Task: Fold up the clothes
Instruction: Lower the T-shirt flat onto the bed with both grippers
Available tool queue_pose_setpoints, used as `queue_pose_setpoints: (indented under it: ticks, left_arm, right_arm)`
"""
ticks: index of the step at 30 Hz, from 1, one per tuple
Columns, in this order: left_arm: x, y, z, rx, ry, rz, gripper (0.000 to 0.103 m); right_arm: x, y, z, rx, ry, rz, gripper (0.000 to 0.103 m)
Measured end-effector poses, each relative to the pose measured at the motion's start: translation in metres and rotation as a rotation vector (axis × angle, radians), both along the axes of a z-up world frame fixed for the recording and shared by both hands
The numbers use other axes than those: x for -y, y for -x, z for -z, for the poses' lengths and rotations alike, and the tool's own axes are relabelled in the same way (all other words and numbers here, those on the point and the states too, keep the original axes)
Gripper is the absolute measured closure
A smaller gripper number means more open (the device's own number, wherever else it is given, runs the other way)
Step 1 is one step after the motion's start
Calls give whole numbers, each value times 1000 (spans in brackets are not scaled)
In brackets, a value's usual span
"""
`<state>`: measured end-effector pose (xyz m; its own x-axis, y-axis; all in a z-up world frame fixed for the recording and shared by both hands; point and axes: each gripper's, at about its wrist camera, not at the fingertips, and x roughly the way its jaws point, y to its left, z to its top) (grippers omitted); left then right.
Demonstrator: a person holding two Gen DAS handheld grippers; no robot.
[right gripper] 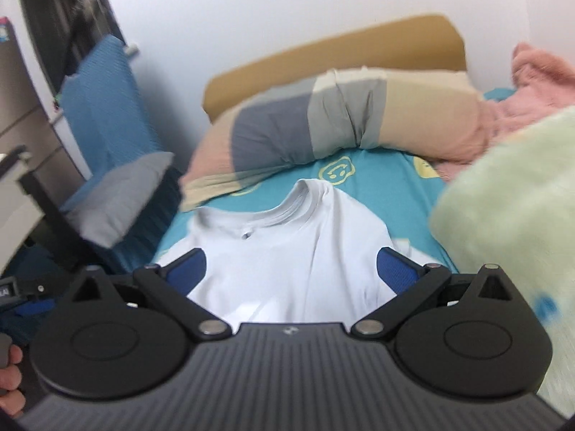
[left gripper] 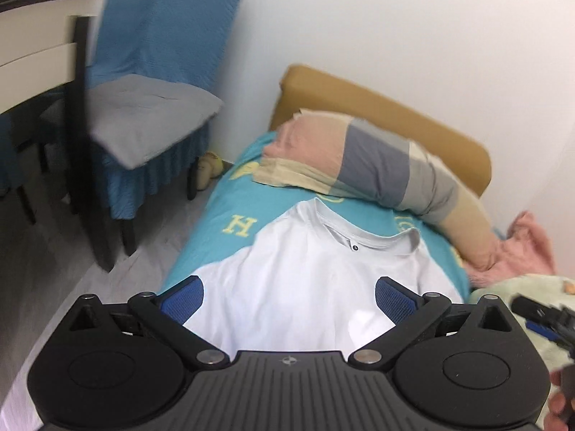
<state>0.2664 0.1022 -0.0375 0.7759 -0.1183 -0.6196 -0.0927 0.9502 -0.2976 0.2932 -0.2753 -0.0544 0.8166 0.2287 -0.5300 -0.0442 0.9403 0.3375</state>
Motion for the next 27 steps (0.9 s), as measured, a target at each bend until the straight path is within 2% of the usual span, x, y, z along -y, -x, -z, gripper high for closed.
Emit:
queue_pose_setpoints:
  ticks: [3, 5, 8, 11, 16, 18, 20, 23, 27]
  left_arm:
    - [-23, 47, -11, 8, 80, -61, 0]
    - [-40, 67, -10, -8, 133, -116, 2]
    - [-61, 80, -10, -29, 170, -181, 2]
    - [-78, 80, 1, -64, 201, -227, 5]
    - [-94, 67, 47, -173, 291, -297, 9]
    - [-99, 58, 66, -229, 337, -330, 11]
    - [-105, 53, 82, -235, 398, -383, 11]
    - [-105, 40, 102, -240, 396, -433, 12]
    - [-94, 14, 124, -224, 332, -398, 14]
  right_arm:
    - [-7, 67, -22, 32, 27, -7, 0]
    - [-11, 106, -30, 17, 49, -7, 0]
    - [-12, 151, -31, -18, 47, -19, 0]
    - [-5, 178, -21, -22, -27, -28, 0]
    - [12, 192, 24, -70, -148, 16, 0]
    - [13, 188, 39, -104, -164, 19, 0]
    - [10, 180, 45, -106, -144, 13, 0]
    - [7, 167, 46, -68, -112, 36, 0]
    - [6, 145, 59, -63, -91, 55, 0]
